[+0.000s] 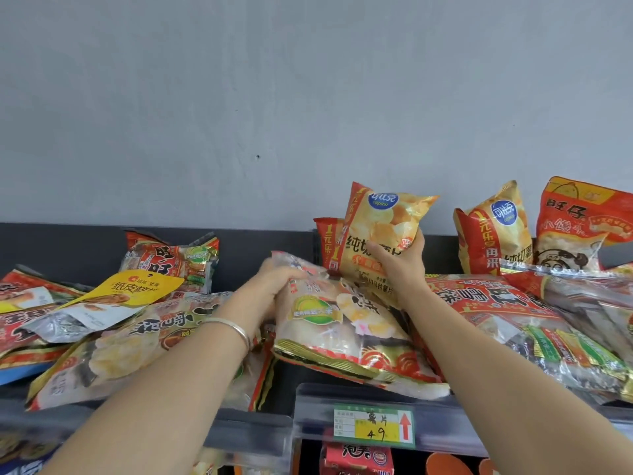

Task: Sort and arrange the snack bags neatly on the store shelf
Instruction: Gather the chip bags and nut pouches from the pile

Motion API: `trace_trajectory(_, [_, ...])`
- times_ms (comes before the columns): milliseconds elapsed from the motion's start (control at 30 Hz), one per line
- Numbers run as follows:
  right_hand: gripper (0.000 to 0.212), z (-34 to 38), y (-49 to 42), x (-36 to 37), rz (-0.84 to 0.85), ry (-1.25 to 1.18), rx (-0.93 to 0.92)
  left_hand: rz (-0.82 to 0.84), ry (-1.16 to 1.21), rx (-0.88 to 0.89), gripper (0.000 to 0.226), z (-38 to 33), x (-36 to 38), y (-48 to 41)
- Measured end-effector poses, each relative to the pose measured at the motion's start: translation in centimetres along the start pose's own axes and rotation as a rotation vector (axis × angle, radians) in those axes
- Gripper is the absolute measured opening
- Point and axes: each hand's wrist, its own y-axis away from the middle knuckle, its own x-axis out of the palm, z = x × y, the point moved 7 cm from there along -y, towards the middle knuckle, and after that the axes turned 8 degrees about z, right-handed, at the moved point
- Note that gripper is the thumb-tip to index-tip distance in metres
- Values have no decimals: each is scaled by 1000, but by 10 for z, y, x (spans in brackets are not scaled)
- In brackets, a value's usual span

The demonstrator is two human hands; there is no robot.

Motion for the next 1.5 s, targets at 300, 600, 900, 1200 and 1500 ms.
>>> trace_trajectory(300, [97, 43, -3, 3, -75, 67, -102, -240, 63, 423, 77, -86, -84, 46])
trace_trajectory(600, [107, 7, 6, 52, 126, 244, 29, -565, -176, 463, 63, -67, -117, 28])
trace_trajectory(900, [108, 0, 6, 58, 115, 285, 51, -537, -679, -103, 69, -1, -121, 6])
trace_trajectory(1200, [105, 9, 8, 56, 109, 337, 20, 189, -1131, 191, 40, -29, 6, 28])
trace_trajectory(1500, [108, 13, 11, 49, 143, 334, 14, 376, -1818, 91, 54, -3, 24, 43])
